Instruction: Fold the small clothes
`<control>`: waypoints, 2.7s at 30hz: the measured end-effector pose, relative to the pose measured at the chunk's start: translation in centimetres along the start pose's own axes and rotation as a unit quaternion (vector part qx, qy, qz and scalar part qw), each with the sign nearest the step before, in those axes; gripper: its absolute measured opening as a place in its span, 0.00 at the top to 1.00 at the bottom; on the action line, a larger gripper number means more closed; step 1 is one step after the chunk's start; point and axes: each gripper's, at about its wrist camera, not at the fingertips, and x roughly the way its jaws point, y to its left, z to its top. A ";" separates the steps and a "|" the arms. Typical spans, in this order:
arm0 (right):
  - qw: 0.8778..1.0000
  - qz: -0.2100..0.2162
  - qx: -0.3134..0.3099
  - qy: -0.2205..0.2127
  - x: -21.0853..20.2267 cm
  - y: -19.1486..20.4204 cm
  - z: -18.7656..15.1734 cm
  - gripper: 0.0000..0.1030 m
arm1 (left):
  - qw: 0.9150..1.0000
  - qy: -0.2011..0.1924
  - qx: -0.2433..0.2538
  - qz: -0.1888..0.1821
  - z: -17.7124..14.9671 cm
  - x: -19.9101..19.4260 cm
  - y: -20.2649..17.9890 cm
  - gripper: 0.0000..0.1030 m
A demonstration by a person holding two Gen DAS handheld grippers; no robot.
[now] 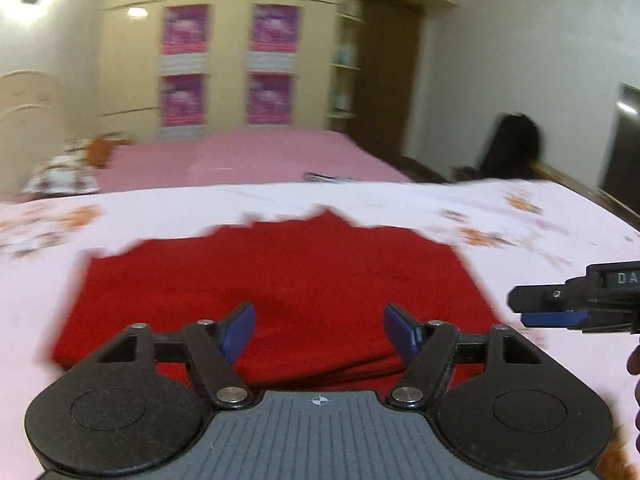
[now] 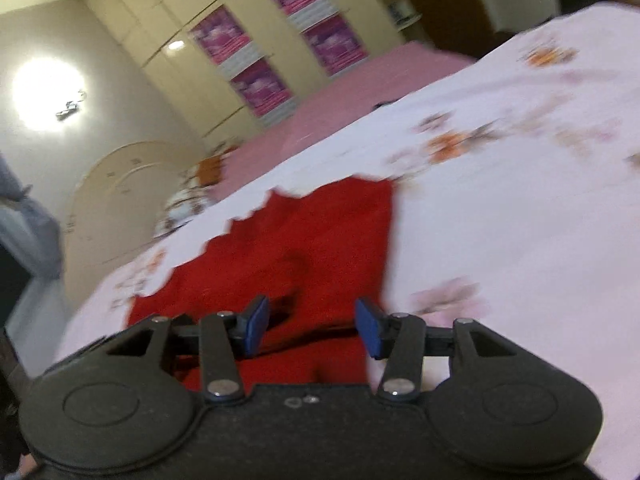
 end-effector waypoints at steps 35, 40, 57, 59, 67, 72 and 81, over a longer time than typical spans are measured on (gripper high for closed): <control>0.995 -0.084 -0.060 -0.010 5.5 1.3 -1.0 0.94 | 0.996 0.061 0.029 0.063 -3.2 3.6 11.5 0.89; 0.993 -0.085 -0.076 -0.033 3.8 1.5 -0.8 0.94 | 0.995 0.046 0.065 0.057 -3.7 2.7 10.9 0.89; 0.987 -0.110 -0.114 -0.029 5.2 1.2 2.1 0.68 | 0.999 0.027 0.036 -0.007 0.0 3.4 9.4 0.39; 0.992 -0.100 -0.077 -0.014 6.4 0.1 2.8 0.68 | 0.998 0.053 0.039 -0.007 -0.4 5.6 8.8 0.39; 0.967 -0.135 -0.215 0.000 7.9 1.3 1.6 0.98 | 0.995 0.084 0.056 0.009 -2.1 7.3 8.3 0.39; 0.961 -0.192 -0.199 0.016 8.1 -0.4 2.1 0.90 | 0.996 0.068 0.049 0.005 -0.5 6.5 8.6 0.39; 0.950 -0.151 -0.272 0.007 10.1 2.9 0.7 0.69 | 0.996 0.086 0.017 0.011 1.5 12.5 11.5 0.36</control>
